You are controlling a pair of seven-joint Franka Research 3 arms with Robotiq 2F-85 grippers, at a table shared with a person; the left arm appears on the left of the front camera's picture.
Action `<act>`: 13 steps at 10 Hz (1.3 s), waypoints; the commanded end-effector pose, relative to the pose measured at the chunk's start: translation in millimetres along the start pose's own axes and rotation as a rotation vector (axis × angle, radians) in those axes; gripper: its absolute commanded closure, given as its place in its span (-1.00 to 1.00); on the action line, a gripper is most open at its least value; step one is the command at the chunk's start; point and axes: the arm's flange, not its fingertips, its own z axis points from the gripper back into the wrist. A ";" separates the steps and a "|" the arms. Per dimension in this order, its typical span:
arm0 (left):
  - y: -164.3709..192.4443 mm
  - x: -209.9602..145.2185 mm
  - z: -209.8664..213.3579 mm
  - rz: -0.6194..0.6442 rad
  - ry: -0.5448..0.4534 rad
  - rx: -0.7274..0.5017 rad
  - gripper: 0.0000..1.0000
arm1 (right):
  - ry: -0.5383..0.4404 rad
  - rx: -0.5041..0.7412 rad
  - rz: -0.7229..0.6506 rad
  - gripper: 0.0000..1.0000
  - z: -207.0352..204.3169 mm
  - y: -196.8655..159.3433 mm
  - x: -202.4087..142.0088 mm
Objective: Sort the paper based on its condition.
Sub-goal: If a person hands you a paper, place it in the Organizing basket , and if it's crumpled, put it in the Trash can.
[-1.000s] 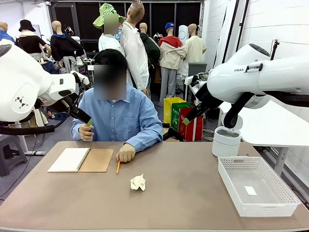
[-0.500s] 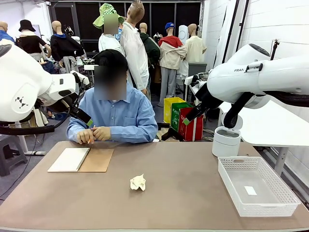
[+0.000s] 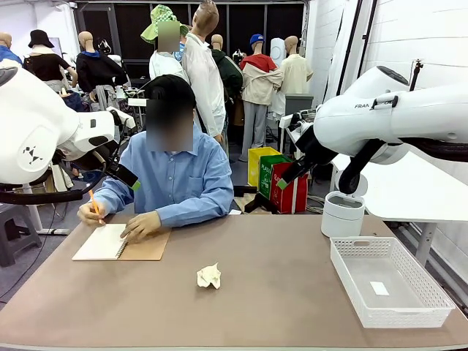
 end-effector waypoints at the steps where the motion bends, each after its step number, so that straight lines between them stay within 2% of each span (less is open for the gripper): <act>1: 0.6 0.1 0.7 0.001 -0.002 0.001 -1.00 | 0.000 0.012 0.021 -1.00 -7.0 6.1 6.4; 4: 0.6 0.1 0.7 0.001 -0.002 0.001 -1.00 | 0.007 0.060 0.064 -1.00 -26.9 22.1 18.7; 9: 0.6 0.1 0.7 0.001 -0.002 0.001 -1.00 | 0.083 0.110 0.139 -1.00 -75.0 58.0 32.7; 13: 0.6 0.1 0.7 0.001 -0.002 0.001 -1.00 | 0.100 0.100 0.128 -1.00 -76.8 64.9 29.0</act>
